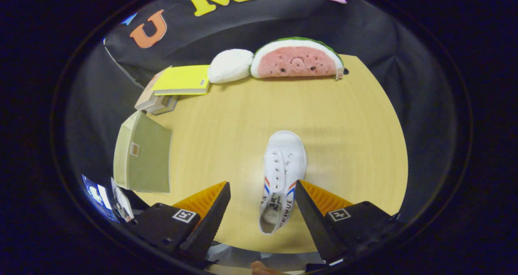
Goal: Open the storage box then place both shoes into the box .Put the left shoe in first, then the right shoe, with the right side of both shoes facing outward in a uniform manner.
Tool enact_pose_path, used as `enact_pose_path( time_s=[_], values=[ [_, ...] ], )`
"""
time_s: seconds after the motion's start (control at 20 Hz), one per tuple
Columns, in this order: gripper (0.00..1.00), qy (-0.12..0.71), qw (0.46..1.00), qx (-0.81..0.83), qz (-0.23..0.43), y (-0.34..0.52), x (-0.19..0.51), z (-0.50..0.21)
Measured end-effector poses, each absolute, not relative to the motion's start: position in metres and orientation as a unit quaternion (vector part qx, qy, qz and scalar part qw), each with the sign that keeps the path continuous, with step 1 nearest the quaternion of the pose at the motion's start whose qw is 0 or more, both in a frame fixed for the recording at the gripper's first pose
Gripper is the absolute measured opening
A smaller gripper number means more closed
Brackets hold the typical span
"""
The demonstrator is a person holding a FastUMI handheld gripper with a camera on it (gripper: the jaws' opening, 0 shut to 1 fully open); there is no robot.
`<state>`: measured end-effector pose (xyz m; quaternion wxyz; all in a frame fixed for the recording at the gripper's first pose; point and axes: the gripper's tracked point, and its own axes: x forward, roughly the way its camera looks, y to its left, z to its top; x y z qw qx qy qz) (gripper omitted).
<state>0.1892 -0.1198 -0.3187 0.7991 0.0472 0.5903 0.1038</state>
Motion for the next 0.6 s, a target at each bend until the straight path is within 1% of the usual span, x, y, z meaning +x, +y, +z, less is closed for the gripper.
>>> enact_pose_path(
  time_s=[0.35, 0.5, 0.55, 0.6],
  values=[
    [1.00, 0.652, 0.755, 0.006, 0.073, -0.148, 0.185, -0.382],
    [1.00, 0.679, 0.732, -0.020, 0.045, -0.158, 0.186, -0.400],
    [0.99, 0.685, 0.727, -0.015, 0.050, -0.152, 0.189, -0.403],
    [0.94, 0.691, 0.721, -0.013, 0.057, -0.150, 0.189, -0.407]
  ],
)
